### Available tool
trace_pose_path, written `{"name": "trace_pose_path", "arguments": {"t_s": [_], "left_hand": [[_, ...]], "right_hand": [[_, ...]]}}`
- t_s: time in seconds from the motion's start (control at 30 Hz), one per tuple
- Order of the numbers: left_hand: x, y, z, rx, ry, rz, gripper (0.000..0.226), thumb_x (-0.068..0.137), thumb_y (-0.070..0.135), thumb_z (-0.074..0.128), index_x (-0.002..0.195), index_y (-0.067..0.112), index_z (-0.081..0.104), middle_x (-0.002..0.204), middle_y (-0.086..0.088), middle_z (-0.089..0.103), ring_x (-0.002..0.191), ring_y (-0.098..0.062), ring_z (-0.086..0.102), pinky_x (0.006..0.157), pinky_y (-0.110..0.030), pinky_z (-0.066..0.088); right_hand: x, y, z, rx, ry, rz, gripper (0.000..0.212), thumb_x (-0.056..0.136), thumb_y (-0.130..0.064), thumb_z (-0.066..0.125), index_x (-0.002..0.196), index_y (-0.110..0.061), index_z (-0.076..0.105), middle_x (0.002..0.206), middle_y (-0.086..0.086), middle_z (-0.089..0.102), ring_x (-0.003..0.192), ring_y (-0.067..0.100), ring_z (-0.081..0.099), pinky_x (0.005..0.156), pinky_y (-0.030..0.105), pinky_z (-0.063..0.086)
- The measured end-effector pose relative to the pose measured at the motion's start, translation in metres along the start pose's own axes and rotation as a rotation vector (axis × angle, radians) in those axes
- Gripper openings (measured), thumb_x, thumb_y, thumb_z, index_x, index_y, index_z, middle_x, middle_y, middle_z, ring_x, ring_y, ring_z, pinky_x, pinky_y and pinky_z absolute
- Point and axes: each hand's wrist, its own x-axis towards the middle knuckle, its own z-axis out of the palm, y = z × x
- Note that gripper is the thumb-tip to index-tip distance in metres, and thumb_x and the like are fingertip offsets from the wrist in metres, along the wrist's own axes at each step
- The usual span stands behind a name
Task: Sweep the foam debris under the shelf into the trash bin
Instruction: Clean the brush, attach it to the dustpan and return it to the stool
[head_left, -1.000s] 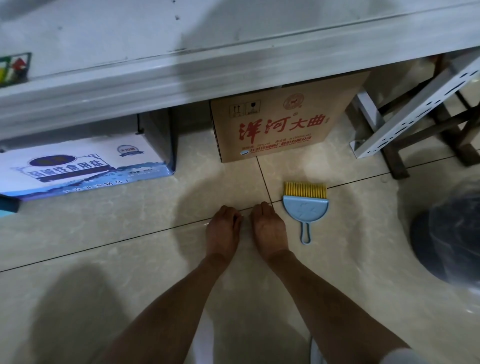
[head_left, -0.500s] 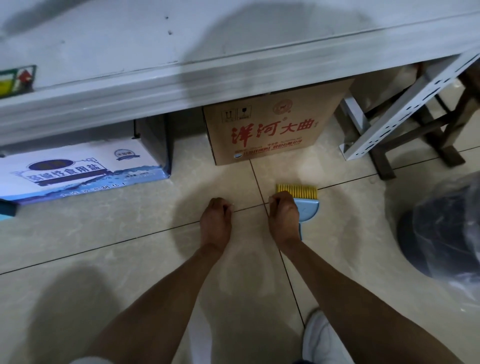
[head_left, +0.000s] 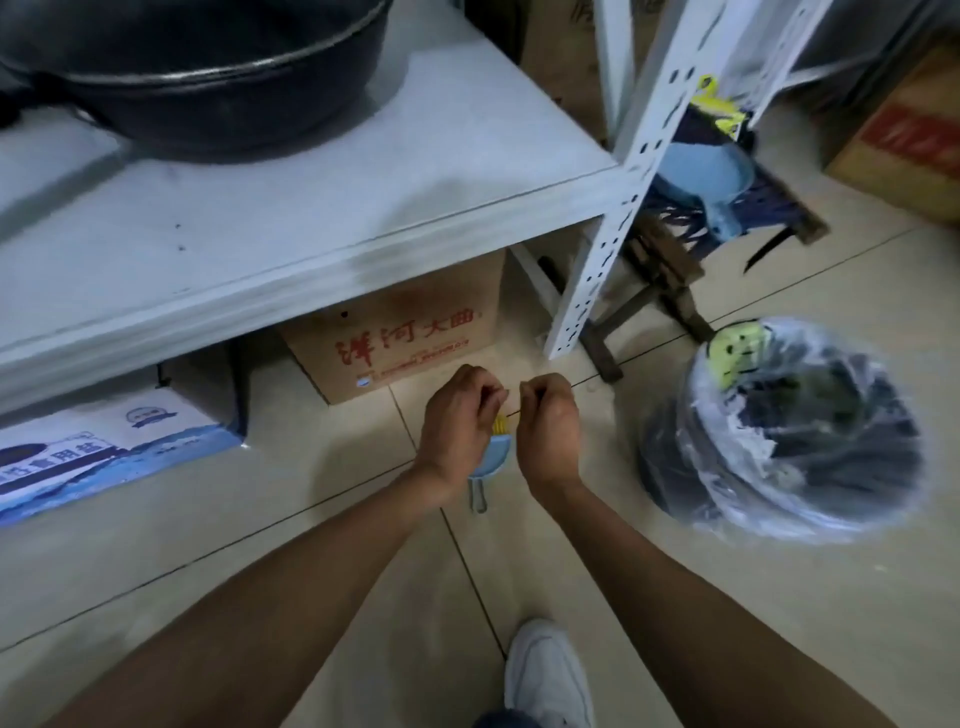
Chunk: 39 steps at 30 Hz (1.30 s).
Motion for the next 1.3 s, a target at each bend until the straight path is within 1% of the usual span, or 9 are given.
{"name": "trace_pose_path", "arguments": {"t_s": [0.23, 0.4, 0.47, 0.6, 0.7, 0.83, 0.97, 1.13, 1.3], "left_hand": [[0.041, 0.121, 0.04, -0.107, -0.026, 0.159, 0.01, 0.09, 0.018, 0.062, 0.082, 0.012, 0.059, 0.084, -0.004, 0.061, 0.076, -0.013, 0.053, 0.065, -0.023, 0.036], [0.05, 0.181, 0.075, -0.121, -0.131, 0.201, 0.011, 0.089, 0.015, 0.062, 0.082, 0.008, 0.059, 0.084, -0.008, 0.06, 0.074, -0.017, 0.053, 0.067, -0.026, 0.04], [0.05, 0.197, 0.091, -0.125, -0.183, 0.193, 0.011, 0.087, 0.013, 0.064, 0.08, 0.007, 0.059, 0.084, -0.01, 0.062, 0.076, -0.022, 0.056, 0.068, -0.037, 0.047], [0.049, 0.22, 0.114, -0.032, -0.271, 0.201, 0.009, 0.085, 0.013, 0.067, 0.08, 0.012, 0.06, 0.086, -0.007, 0.064, 0.078, -0.023, 0.058, 0.069, -0.039, 0.051], [0.049, 0.23, 0.128, 0.104, -0.335, 0.203, 0.006, 0.087, 0.012, 0.065, 0.09, 0.017, 0.065, 0.106, -0.006, 0.061, 0.089, -0.025, 0.062, 0.076, -0.04, 0.054], [0.051, 0.233, 0.145, 0.28, -0.397, 0.181, 0.02, 0.094, 0.024, 0.057, 0.101, 0.013, 0.072, 0.126, -0.006, 0.052, 0.101, -0.026, 0.06, 0.083, -0.039, 0.052], [0.049, 0.233, 0.154, 0.338, -0.388, 0.193, 0.026, 0.094, 0.028, 0.057, 0.096, 0.009, 0.074, 0.127, -0.008, 0.052, 0.102, -0.025, 0.059, 0.085, -0.039, 0.052], [0.045, 0.235, 0.156, 0.296, -0.389, 0.184, 0.015, 0.087, 0.005, 0.06, 0.098, 0.009, 0.069, 0.13, -0.011, 0.049, 0.107, -0.027, 0.057, 0.089, -0.037, 0.049], [0.048, 0.232, 0.152, 0.244, -0.381, 0.207, 0.014, 0.091, 0.01, 0.057, 0.099, 0.007, 0.068, 0.127, -0.011, 0.051, 0.106, -0.025, 0.058, 0.09, -0.036, 0.049]], "right_hand": [[0.035, 0.009, -0.127, -0.038, 0.228, 0.017, 0.02, 0.098, -0.022, 0.048, 0.088, -0.006, 0.054, 0.079, 0.002, 0.051, 0.069, 0.014, 0.045, 0.065, 0.019, 0.028], [0.049, 0.043, -0.199, -0.089, 0.346, 0.121, 0.018, 0.098, -0.02, 0.049, 0.087, -0.006, 0.055, 0.078, 0.004, 0.055, 0.068, 0.018, 0.051, 0.064, 0.029, 0.039], [0.05, 0.057, -0.219, -0.167, 0.336, 0.16, 0.017, 0.097, -0.02, 0.051, 0.086, -0.008, 0.057, 0.077, 0.007, 0.062, 0.067, 0.021, 0.056, 0.062, 0.028, 0.039], [0.051, 0.079, -0.243, -0.254, 0.238, 0.233, 0.011, 0.092, -0.015, 0.061, 0.082, -0.012, 0.063, 0.078, 0.008, 0.071, 0.065, 0.021, 0.063, 0.06, 0.029, 0.049], [0.051, 0.088, -0.252, -0.303, 0.166, 0.273, 0.012, 0.088, -0.01, 0.063, 0.079, -0.017, 0.062, 0.078, 0.008, 0.073, 0.067, 0.027, 0.07, 0.064, 0.039, 0.059], [0.052, 0.094, -0.258, -0.436, 0.077, 0.264, 0.021, 0.094, -0.019, 0.055, 0.088, -0.008, 0.072, 0.085, 0.014, 0.075, 0.075, 0.029, 0.071, 0.064, 0.035, 0.057], [0.053, 0.092, -0.264, -0.524, 0.04, 0.293, 0.034, 0.099, -0.029, 0.049, 0.093, -0.002, 0.068, 0.092, 0.019, 0.073, 0.085, 0.033, 0.071, 0.063, 0.032, 0.049], [0.056, 0.093, -0.261, -0.537, 0.055, 0.26, 0.01, 0.092, -0.008, 0.056, 0.097, -0.006, 0.065, 0.102, 0.015, 0.068, 0.083, 0.031, 0.069, 0.065, 0.034, 0.053], [0.056, 0.093, -0.258, -0.6, 0.014, 0.287, 0.013, 0.094, -0.008, 0.055, 0.099, -0.009, 0.067, 0.096, 0.013, 0.073, 0.084, 0.028, 0.071, 0.068, 0.034, 0.057]]}}
